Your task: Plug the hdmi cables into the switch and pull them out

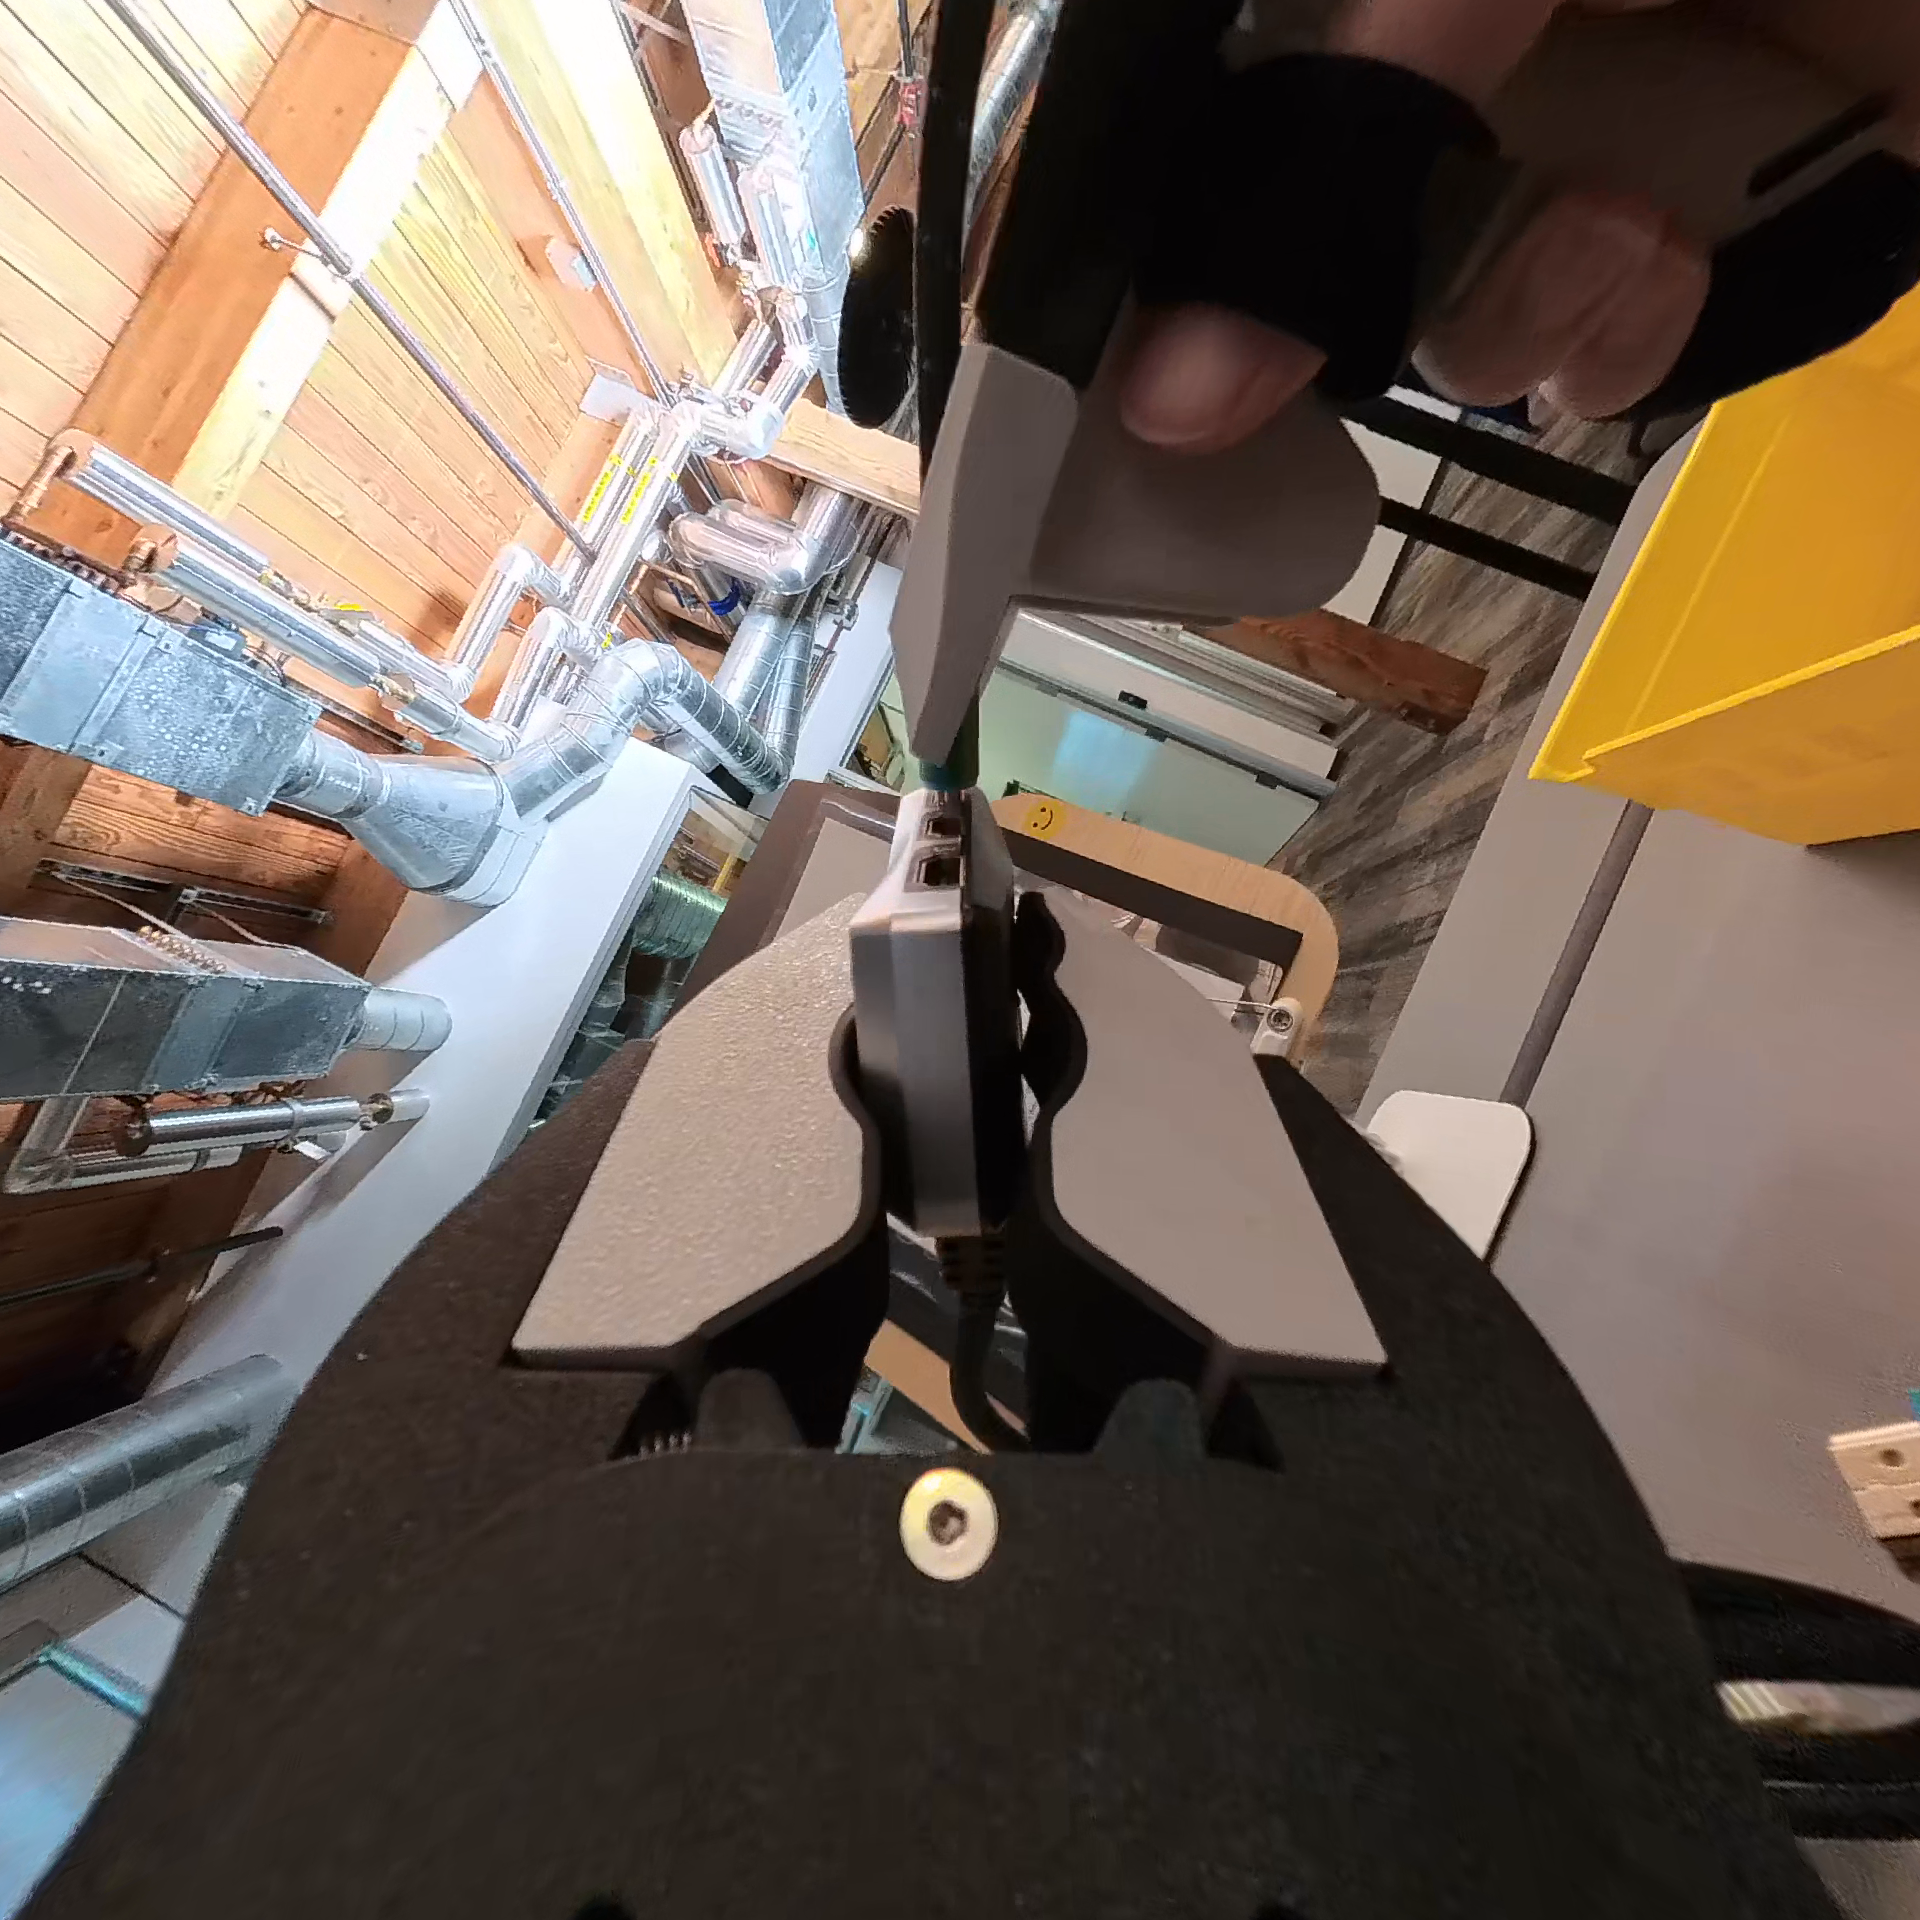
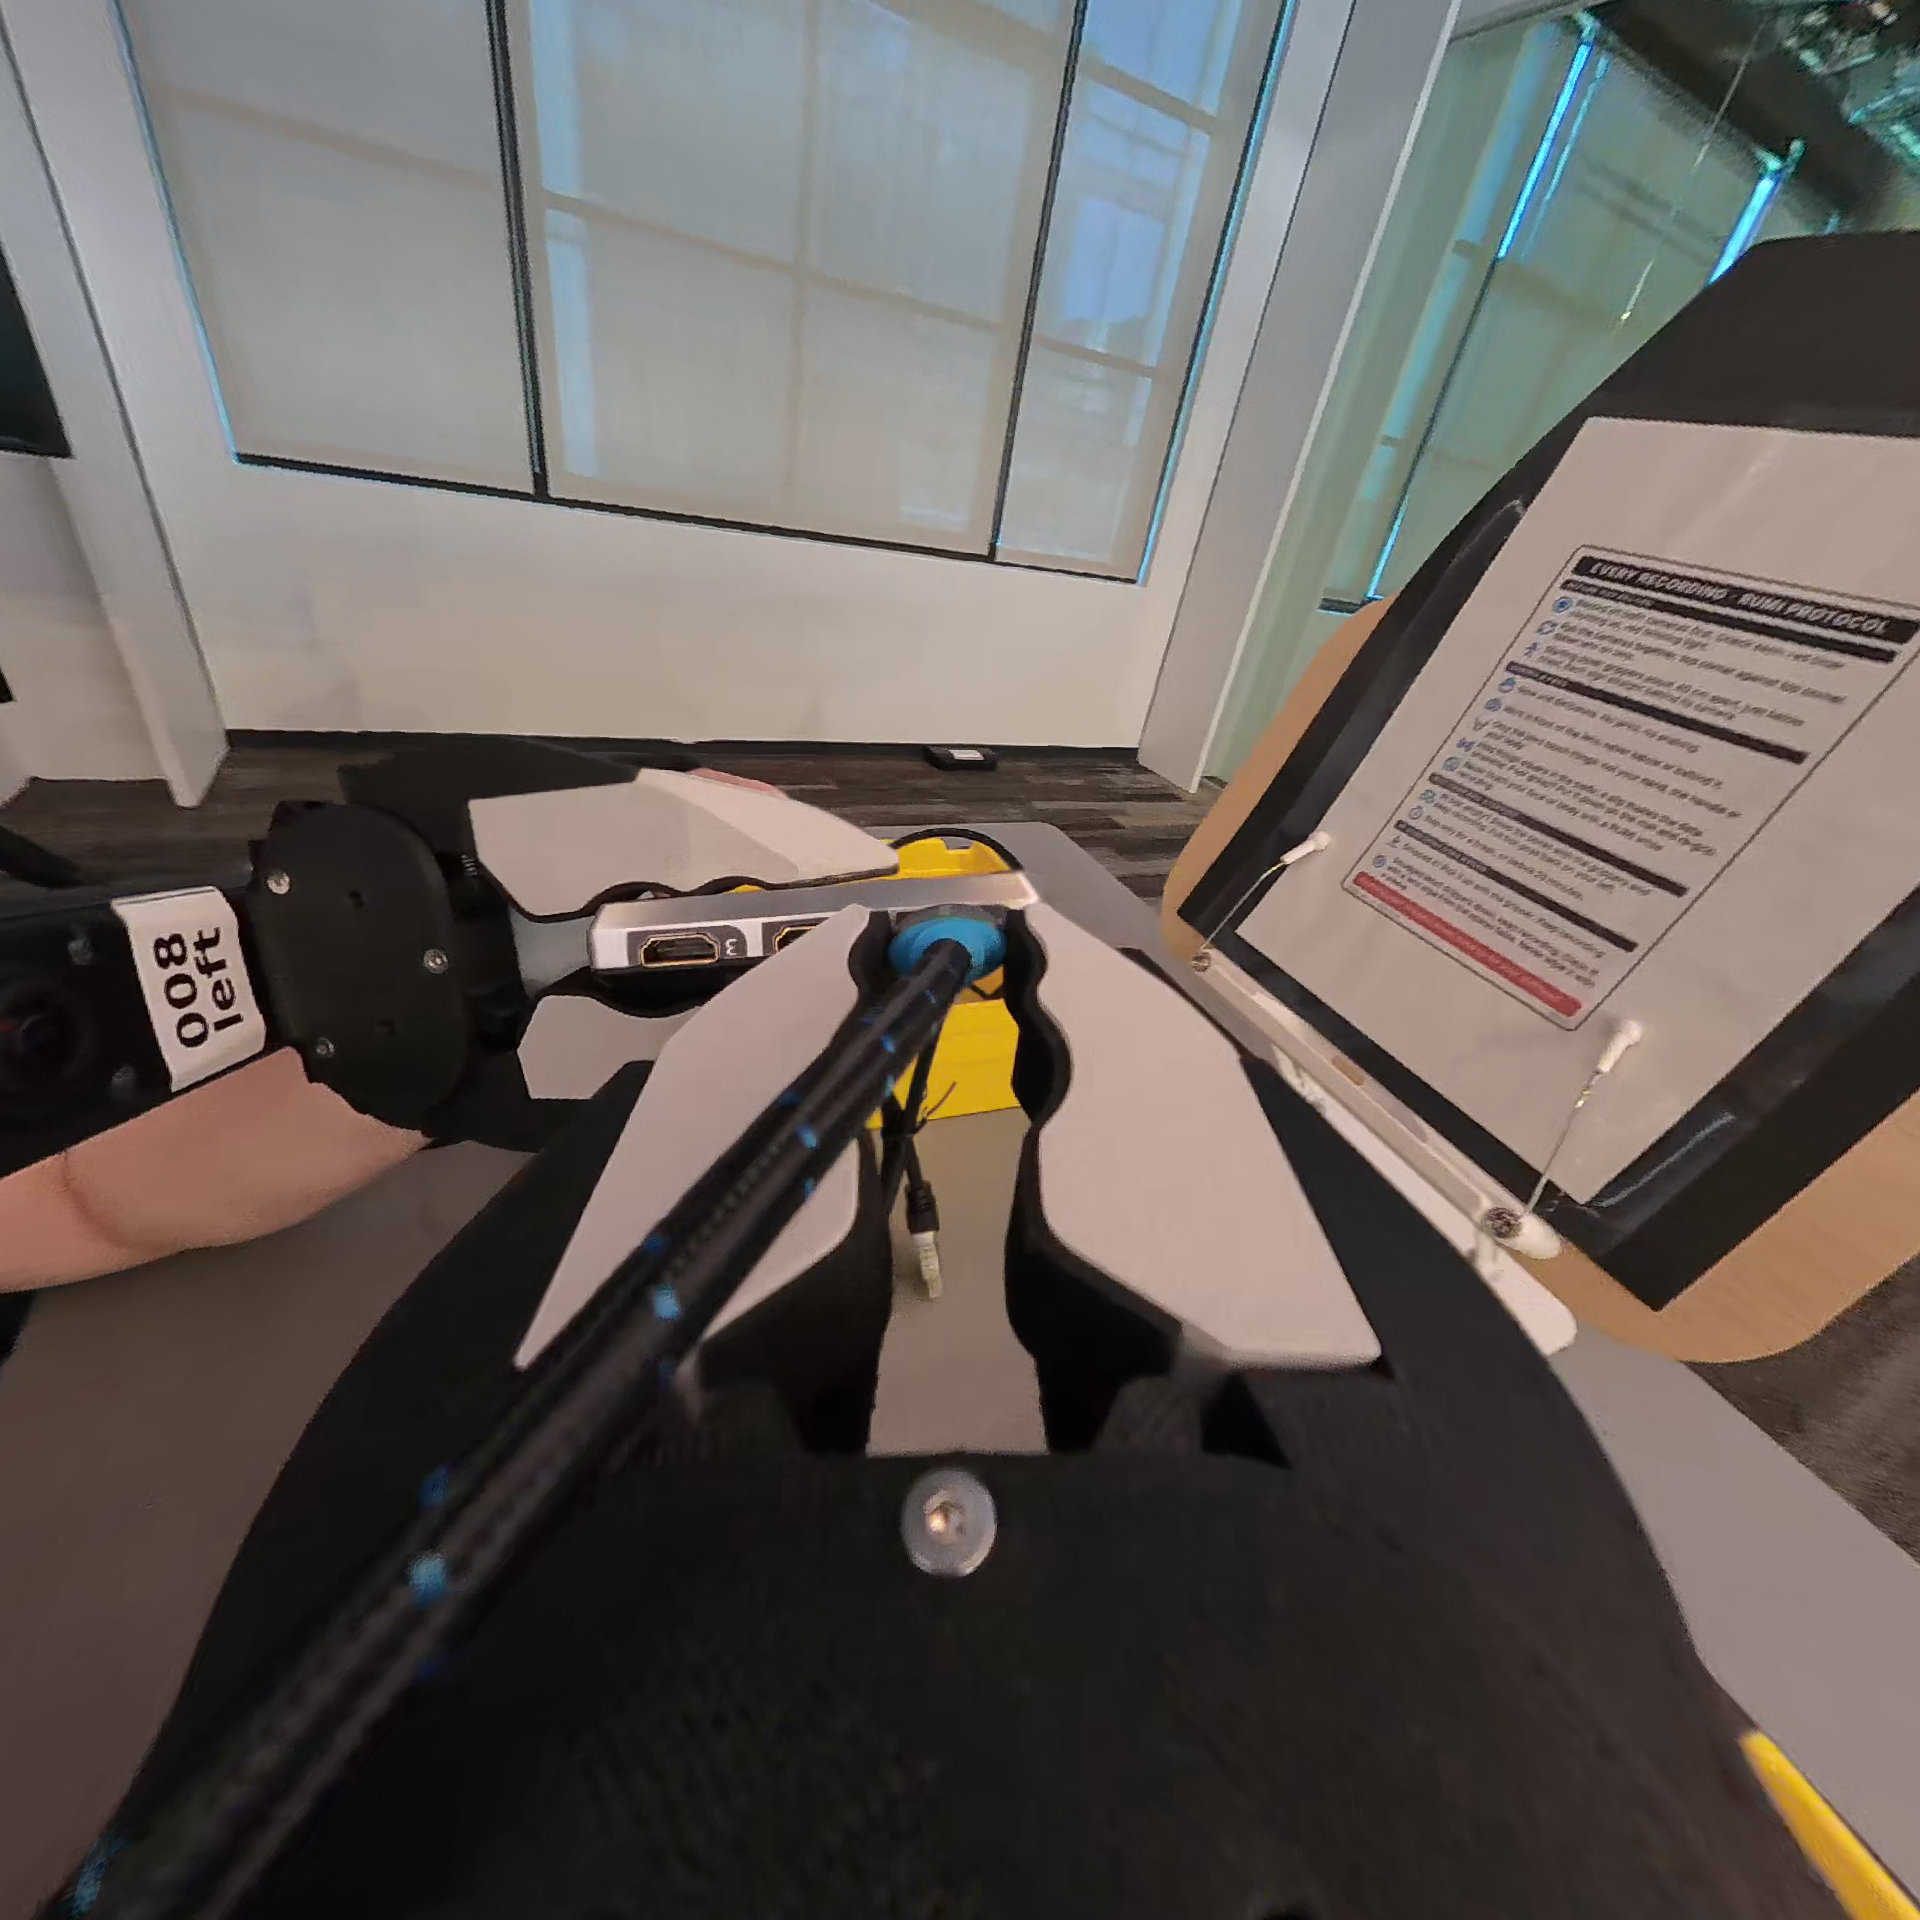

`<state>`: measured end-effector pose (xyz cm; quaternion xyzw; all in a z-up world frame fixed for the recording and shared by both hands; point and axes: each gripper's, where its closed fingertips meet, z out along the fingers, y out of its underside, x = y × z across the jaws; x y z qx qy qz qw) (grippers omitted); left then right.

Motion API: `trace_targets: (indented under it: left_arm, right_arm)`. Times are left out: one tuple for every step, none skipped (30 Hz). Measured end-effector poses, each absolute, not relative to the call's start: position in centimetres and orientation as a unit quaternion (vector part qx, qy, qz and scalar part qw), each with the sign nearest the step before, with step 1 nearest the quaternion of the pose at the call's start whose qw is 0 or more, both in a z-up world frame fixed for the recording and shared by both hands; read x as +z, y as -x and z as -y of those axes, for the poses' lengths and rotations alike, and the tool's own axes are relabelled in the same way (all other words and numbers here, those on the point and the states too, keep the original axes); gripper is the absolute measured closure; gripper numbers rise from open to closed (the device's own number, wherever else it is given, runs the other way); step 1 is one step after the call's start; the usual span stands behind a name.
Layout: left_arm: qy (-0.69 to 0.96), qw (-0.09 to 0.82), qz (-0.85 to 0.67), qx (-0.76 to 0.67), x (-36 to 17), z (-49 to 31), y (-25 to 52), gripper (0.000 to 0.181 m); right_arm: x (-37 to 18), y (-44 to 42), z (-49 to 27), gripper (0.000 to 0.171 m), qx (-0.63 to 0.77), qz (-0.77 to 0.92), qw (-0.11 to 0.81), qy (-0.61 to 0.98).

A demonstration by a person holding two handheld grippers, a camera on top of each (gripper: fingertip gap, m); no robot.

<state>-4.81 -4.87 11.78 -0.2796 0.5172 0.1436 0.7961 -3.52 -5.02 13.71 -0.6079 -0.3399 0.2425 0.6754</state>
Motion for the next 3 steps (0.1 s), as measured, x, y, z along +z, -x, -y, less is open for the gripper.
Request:
trace_targets:
  left_arm:
    - [0.280, 0.796, -0.517, 0.147, 11.76, 4.85, 4.80, 0.158]
    - [0.282, 0.795, -0.517, 0.146, 11.73, 4.78, 4.80, 0.158]
    - [0.286, 0.794, -0.516, 0.144, 11.68, 4.68, 4.78, 0.158]
  right_arm:
    - [13.68, 3.49, 5.02, 0.149, 0.249, 0.339, 0.673, 0.609]
    - [13.65, 3.47, 4.97, 0.149, 0.249, 0.338, 0.673, 0.609]
    - [13.62, 3.44, 4.89, 0.149, 0.245, 0.337, 0.674, 0.610]
